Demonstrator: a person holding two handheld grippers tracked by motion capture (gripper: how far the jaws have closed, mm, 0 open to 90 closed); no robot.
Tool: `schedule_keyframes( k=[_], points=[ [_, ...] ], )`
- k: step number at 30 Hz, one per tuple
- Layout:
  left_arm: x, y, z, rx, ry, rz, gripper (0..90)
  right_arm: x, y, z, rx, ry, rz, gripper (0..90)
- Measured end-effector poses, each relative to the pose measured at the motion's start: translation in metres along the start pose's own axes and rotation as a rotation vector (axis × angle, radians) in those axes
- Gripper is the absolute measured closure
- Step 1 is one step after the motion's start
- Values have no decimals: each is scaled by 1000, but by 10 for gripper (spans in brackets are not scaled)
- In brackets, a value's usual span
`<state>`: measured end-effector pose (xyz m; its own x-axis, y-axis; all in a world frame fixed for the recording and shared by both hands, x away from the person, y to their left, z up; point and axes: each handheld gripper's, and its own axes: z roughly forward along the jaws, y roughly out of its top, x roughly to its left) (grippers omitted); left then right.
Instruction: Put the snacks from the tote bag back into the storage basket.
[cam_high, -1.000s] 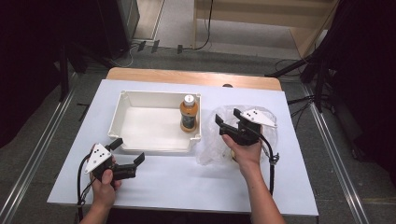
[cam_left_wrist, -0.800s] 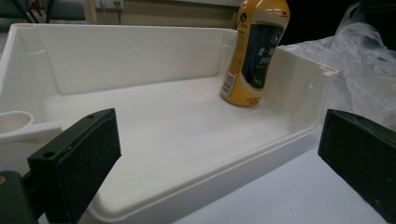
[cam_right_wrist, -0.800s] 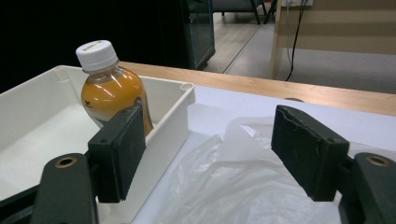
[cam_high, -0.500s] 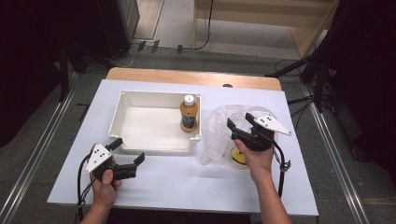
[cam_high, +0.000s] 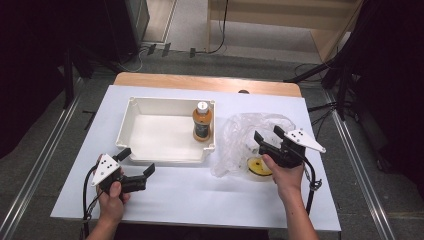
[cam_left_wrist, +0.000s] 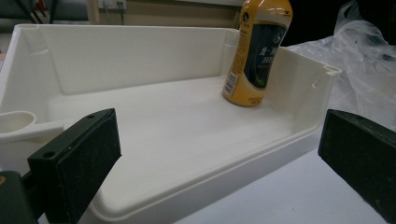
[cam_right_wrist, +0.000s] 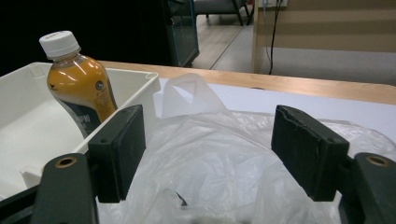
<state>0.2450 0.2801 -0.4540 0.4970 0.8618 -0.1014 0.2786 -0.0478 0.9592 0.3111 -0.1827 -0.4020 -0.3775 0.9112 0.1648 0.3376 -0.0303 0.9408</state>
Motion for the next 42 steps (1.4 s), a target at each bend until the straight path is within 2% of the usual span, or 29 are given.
schedule_keyframes(
  k=[8, 13, 16, 19, 22, 27, 36, 42],
  points=[
    [0, 0, 0, 0, 3, 1, 0, -11, -6, -9, -7, -19, 6, 241],
    [0, 0, 0, 0, 3, 0, 0, -18, -11, -15, -11, -12, 17, 221],
    [0, 0, 0, 0, 3, 0, 0, -21, -15, -21, -34, -61, 1, 214],
    [0, 0, 0, 0, 3, 0, 0, -26, -17, -24, -27, -76, 1, 213],
    [0, 0, 0, 0, 3, 0, 0, -31, -22, -28, -21, -84, 8, 211],
    [0, 0, 0, 0, 2, -2, 0, -40, -29, -38, -31, -66, 20, 210],
    [1, 0, -1, 0, 5, -7, 0, -60, -44, -55, -19, -111, 21, 214],
    [1, 0, -1, -2, 2, -7, 0, -72, -53, -64, -14, -127, 49, 218]
  ],
)
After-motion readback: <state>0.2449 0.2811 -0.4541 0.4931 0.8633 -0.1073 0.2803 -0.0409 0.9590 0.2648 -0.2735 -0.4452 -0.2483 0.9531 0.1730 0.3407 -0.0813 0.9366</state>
